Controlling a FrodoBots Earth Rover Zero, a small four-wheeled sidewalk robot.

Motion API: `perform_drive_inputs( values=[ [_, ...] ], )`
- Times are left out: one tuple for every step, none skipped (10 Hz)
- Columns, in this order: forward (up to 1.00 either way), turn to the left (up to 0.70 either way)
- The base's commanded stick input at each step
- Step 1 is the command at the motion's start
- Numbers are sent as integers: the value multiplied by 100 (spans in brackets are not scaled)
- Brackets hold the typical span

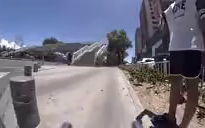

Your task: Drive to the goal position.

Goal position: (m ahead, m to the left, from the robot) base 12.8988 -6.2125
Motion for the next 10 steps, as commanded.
perform_drive_inputs(
  values=[
    [45, 0],
    [45, 0],
    [45, 0],
    [45, 0],
    [45, 0],
    [45, 0],
    [45, 0],
    [45, 0],
    [45, 0],
    [45, 0]
  ],
)
